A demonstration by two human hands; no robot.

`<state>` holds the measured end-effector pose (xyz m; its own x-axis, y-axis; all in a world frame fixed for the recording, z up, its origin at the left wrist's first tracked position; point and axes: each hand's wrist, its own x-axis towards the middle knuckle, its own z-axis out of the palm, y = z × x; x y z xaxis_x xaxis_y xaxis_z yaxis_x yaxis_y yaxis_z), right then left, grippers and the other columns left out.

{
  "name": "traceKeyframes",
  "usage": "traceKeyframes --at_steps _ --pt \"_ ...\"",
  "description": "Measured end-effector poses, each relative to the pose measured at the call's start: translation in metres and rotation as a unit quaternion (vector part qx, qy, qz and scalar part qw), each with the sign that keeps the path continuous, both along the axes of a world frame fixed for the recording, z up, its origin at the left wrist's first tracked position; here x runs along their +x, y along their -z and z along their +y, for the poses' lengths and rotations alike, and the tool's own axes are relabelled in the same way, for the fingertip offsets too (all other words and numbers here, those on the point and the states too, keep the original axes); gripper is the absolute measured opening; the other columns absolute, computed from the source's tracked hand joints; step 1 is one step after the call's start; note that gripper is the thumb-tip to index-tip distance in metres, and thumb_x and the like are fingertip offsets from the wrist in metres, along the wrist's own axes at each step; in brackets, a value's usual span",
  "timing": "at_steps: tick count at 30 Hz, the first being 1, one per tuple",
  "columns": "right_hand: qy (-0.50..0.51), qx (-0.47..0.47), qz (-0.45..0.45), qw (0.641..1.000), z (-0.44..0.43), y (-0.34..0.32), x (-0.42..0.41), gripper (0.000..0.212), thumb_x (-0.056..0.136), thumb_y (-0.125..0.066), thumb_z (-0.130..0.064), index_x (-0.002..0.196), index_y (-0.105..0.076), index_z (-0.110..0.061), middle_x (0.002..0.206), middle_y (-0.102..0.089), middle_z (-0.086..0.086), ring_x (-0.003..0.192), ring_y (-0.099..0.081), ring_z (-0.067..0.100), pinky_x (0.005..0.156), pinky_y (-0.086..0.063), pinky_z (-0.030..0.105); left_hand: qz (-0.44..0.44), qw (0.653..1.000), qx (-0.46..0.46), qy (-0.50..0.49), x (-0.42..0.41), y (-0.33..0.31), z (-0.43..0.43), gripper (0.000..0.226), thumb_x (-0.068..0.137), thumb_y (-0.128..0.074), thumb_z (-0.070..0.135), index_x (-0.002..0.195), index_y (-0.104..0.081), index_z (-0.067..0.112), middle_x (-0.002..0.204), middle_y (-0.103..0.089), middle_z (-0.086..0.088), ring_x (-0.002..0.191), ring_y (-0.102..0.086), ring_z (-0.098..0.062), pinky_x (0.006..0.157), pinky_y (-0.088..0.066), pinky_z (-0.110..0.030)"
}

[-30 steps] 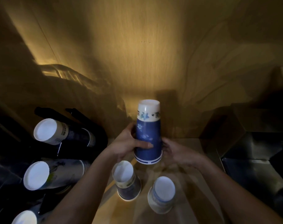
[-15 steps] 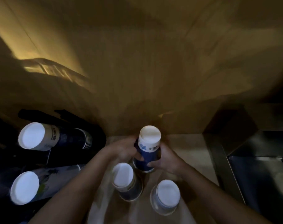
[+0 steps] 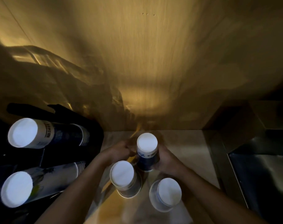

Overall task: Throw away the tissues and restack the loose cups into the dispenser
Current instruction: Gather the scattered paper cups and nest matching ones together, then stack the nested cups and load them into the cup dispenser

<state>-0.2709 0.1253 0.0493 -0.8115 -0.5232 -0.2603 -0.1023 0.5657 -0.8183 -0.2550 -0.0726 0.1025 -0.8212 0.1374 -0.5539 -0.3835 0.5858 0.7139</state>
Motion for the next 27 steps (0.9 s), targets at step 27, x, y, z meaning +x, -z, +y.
traceKeyframes --at_steps 27 --pt "0.108 -0.166 0.08 0.977 0.005 -0.12 0.082 0.014 0.085 -0.059 -0.015 0.087 -0.062 -0.029 0.079 -0.063 -0.012 0.071 -0.058 -0.01 0.061 -0.045 0.006 -0.244 0.87 0.322 -0.281 0.142 0.028 -0.02 0.084 0.049 -0.089 0.018 0.125 -0.057 0.005 0.125 -0.061 -0.027 0.112 -0.058 -0.039 0.103 -0.04 -0.051"
